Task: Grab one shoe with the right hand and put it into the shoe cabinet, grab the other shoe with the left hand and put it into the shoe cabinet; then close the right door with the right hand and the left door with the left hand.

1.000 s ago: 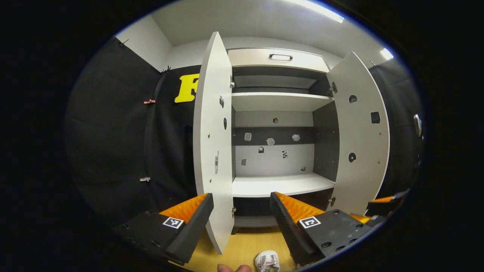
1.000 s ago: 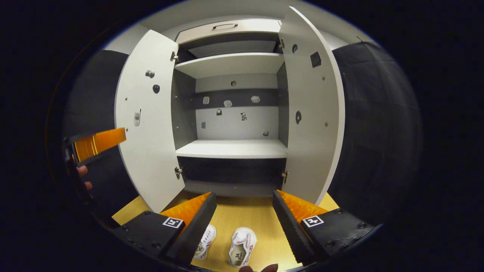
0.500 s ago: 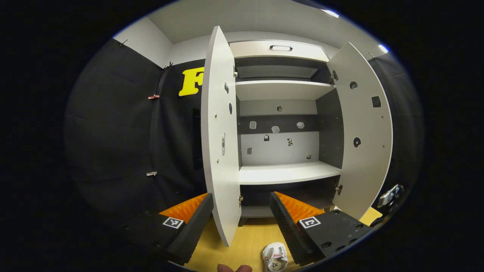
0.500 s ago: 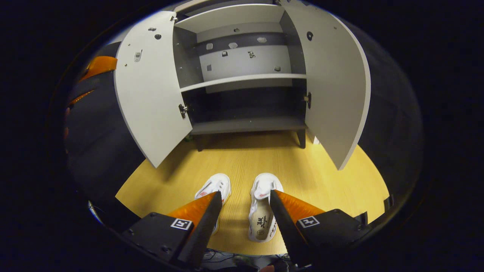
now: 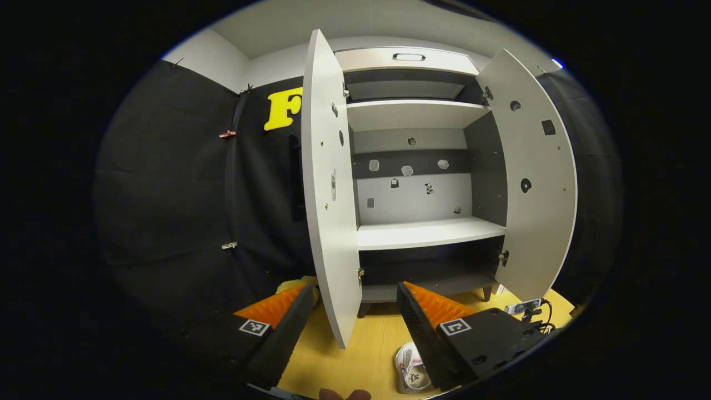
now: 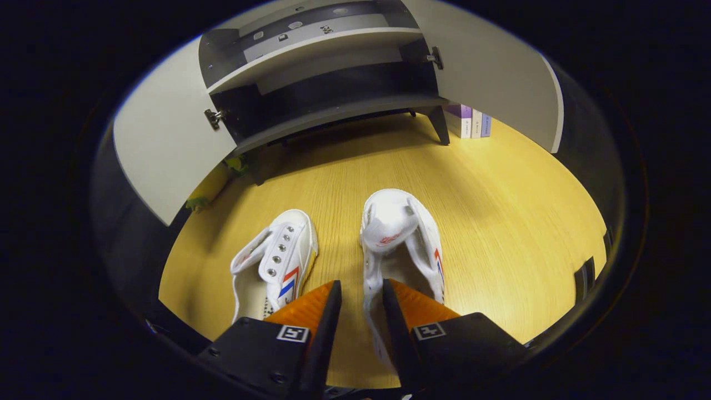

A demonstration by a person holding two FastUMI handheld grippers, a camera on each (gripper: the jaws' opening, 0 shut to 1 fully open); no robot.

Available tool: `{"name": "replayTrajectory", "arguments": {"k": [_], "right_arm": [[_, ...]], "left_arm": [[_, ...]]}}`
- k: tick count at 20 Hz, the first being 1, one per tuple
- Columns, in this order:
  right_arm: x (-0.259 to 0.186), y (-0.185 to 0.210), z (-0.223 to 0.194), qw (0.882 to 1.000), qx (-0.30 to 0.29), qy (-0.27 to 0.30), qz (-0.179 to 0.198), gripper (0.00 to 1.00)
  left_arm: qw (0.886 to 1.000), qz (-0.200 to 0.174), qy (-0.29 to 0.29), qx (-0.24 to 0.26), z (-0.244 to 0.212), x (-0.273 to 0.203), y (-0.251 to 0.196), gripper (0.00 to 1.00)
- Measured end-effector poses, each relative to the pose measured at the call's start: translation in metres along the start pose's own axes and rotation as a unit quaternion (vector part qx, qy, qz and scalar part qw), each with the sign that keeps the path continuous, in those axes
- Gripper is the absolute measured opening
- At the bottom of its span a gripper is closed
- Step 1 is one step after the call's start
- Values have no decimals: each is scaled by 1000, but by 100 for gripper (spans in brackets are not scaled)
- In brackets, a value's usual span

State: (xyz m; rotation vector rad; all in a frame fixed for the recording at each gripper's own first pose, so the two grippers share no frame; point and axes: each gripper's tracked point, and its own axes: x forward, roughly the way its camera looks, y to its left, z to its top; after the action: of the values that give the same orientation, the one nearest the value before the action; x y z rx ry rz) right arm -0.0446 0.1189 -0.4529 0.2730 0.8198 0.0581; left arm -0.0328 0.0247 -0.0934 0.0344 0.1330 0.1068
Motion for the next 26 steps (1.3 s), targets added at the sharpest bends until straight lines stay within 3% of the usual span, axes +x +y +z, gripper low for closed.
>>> {"name": "replayTrajectory", "arguments": {"k": [2,5,6,7,11,19,26], "right_arm": [[15,-1,2,1000,-9,-14,-11,52],[24,-9,10,998,-29,-47,-37,28],[26,-7,13,997,-27,-58,-35,28],[28,-6,12,997,-32,-59,-30,17],[27,-5,15,998,-38,-44,-6,5],[-33,0,76,997,-36,-49,37,5],[-121,34,193,990,-69,-112,56,5]], "left_arm": [[1000,7,7,3,-8,0,5,95],[1000,14,15,7,-14,1,10,95],[1000,15,17,8,-16,2,11,94],[1000,16,19,10,-17,3,12,95],[1000,13,18,8,-16,7,11,95],[1000,-2,11,-15,-2,21,9,95],[999,-26,-4,-26,7,30,0,95]]}}
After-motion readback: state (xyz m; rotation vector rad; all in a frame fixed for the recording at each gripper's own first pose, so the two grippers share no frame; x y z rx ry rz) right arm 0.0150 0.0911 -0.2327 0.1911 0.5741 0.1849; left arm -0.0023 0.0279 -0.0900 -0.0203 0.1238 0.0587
